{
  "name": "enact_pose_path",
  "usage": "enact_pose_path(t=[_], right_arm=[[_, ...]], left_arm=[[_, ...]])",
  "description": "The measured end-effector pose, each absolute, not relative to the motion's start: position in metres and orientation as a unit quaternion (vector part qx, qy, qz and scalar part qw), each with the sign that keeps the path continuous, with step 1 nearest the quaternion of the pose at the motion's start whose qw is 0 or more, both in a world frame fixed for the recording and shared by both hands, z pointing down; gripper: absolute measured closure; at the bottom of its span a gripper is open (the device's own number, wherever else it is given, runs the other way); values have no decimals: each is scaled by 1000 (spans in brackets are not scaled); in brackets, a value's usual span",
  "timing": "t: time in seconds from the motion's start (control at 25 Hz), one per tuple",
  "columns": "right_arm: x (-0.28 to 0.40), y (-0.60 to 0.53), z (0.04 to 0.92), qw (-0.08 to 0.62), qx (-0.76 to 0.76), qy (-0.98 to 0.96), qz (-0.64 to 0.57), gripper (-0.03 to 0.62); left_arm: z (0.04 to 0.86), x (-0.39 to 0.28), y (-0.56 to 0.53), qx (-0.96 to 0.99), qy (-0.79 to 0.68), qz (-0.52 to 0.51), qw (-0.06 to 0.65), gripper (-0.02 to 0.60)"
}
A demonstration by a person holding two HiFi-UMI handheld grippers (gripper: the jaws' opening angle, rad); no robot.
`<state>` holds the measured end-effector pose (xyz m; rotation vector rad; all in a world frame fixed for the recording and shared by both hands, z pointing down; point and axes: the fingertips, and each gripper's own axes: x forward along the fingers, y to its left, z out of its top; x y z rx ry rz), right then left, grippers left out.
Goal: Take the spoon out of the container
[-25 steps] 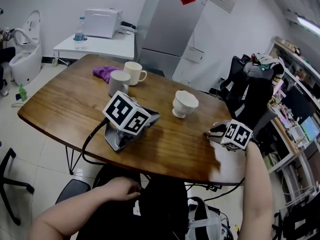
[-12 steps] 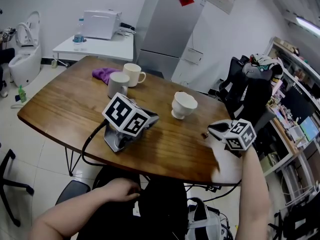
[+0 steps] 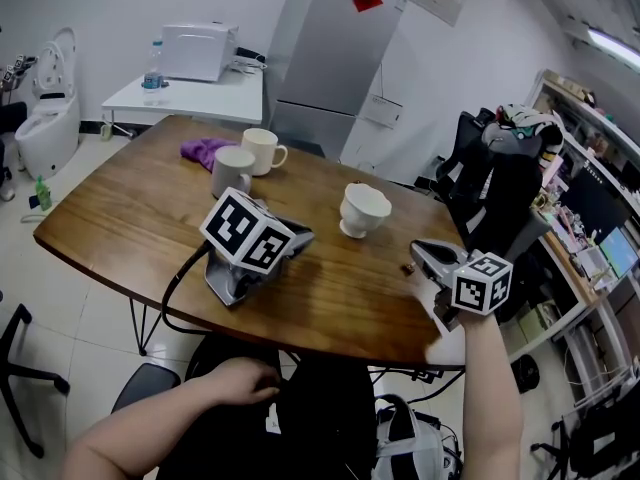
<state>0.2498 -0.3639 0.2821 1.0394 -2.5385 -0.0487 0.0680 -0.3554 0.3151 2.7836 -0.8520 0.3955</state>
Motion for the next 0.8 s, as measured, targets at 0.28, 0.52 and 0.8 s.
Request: enact_pose_path(t=[0.28, 0.52, 0.8], right_arm=[[248, -358, 282, 108, 383, -917, 33, 591], [249, -356, 285, 75, 387, -918, 47, 591], [257, -357, 285, 58, 397, -914, 57, 592]], left_arm=[[314, 68, -355, 943, -289, 134, 102, 569], [315, 68, -355, 943, -288, 134, 101, 569], [314, 68, -355, 943, -288, 134, 101, 569]])
